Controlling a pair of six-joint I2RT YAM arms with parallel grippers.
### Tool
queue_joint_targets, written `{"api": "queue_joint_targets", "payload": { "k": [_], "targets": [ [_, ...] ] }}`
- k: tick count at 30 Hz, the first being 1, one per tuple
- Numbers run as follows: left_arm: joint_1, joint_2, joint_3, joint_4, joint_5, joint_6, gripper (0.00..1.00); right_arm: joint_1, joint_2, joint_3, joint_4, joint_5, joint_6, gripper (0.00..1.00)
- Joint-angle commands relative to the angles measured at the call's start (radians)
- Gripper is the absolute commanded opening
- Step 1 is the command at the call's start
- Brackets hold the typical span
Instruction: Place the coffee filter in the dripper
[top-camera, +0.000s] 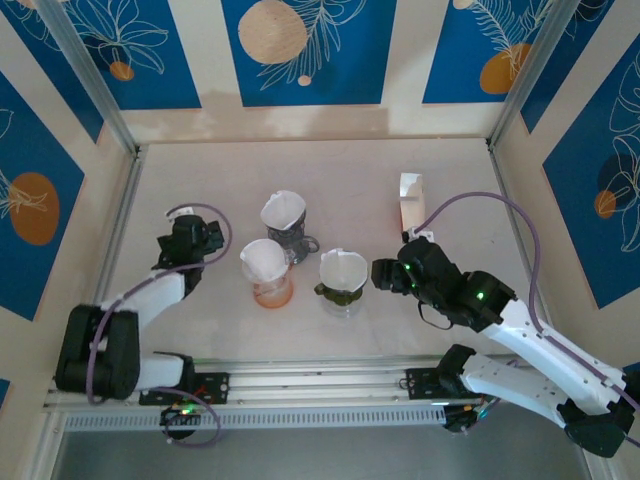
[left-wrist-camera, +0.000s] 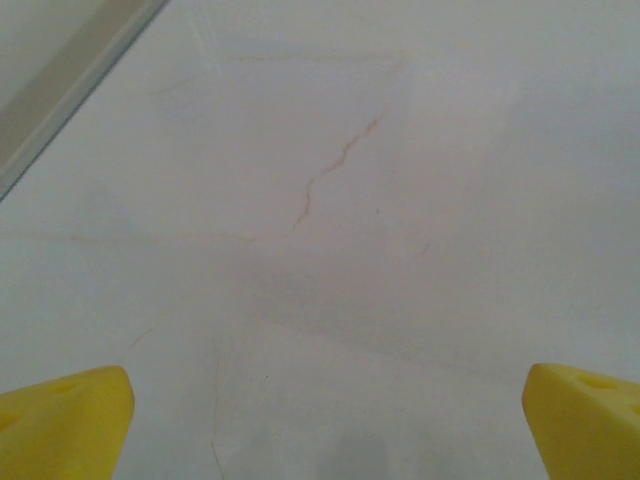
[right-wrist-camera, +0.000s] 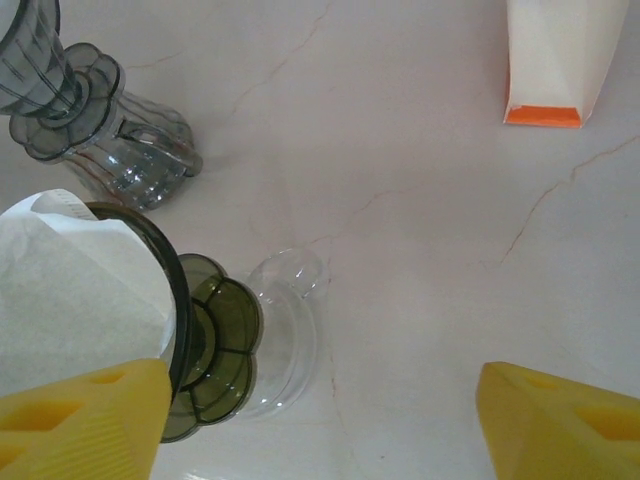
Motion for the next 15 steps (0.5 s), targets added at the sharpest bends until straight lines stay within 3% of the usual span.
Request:
{"api": "queue_joint_targets", "payload": {
  "k": [1, 4, 8, 11, 15],
  "targets": [
    [0.009, 0.046, -0.04, 0.208, -0.044, 0.129, 1.0, -0.018, -0.003, 0.013, -0.023, 0.075, 0.015, 0.89],
    [0.01, 0.075, -0.058, 0.33, -0.014, 0.215, 1.0, -0.034, -0.005, 0.011, -0.007, 0.089, 0.002, 1.0],
    [0.017, 0.151, -0.041, 0.394, 0.066, 0.249, 1.0, -0.102, 0.012, -0.002, 0.01, 0.096, 0.021, 0.99],
    [0.021, 0.15, -0.022, 0.349, 0.113, 0.25, 1.0, -0.171, 0.03, -0.034, 0.082, 0.064, -0.017, 0.99],
    [0.033, 0.136, -0.101, 0.482, 0.209, 0.267, 1.0, -0.319, 0.089, -0.056, 0.137, -0.016, -0.023, 1.0]
  ]
}}
